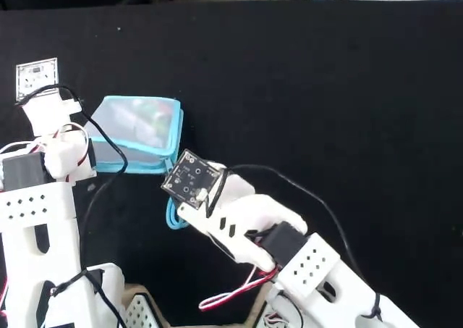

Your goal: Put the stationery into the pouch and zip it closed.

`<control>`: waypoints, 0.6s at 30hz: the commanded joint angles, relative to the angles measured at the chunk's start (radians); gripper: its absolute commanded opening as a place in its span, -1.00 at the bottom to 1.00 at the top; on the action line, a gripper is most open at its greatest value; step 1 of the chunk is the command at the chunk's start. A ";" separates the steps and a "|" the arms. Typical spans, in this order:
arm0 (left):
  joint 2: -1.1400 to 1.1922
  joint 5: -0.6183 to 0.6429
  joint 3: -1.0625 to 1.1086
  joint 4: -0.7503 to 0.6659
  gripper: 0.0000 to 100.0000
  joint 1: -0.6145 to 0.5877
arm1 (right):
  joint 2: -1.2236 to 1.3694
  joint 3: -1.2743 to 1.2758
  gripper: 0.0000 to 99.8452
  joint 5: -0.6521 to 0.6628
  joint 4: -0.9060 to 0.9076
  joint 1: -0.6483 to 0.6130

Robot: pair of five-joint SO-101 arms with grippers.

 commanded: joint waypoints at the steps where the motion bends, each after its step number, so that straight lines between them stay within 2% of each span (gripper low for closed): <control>1: -0.008 -0.005 -0.041 0.002 -0.94 -0.013 | -0.019 0.004 -0.75 -0.006 -0.020 -0.009; 10: -0.005 -0.005 -0.041 0.002 -0.94 -0.013 | -0.021 0.005 -0.73 -0.008 -0.078 -0.009; 18: -0.002 -0.005 -0.041 0.002 -0.94 -0.013 | -0.021 0.008 -0.89 -0.008 -0.083 -0.011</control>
